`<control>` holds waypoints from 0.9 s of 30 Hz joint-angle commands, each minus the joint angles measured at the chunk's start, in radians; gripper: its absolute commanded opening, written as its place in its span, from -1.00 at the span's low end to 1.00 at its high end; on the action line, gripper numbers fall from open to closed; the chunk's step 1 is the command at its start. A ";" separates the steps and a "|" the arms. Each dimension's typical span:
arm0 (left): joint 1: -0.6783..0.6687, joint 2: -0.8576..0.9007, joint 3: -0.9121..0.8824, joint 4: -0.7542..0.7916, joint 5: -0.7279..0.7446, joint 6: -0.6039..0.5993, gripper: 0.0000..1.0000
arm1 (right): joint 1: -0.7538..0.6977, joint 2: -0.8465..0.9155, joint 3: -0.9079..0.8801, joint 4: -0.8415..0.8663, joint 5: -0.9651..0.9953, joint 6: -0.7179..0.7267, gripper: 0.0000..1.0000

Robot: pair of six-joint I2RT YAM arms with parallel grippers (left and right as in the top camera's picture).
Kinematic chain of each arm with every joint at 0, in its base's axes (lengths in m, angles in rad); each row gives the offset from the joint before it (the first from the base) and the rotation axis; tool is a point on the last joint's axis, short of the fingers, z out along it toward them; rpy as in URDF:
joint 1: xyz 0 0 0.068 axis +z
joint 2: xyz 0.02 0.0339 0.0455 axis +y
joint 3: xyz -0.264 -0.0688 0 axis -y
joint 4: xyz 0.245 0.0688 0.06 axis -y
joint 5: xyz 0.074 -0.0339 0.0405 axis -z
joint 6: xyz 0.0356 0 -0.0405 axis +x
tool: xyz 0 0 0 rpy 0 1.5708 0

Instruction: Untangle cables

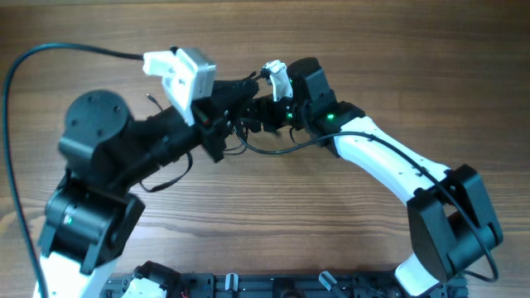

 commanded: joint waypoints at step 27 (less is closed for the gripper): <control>0.006 -0.167 0.004 -0.278 -0.631 -0.061 -0.88 | -0.436 0.062 0.000 -0.269 0.239 -0.048 0.20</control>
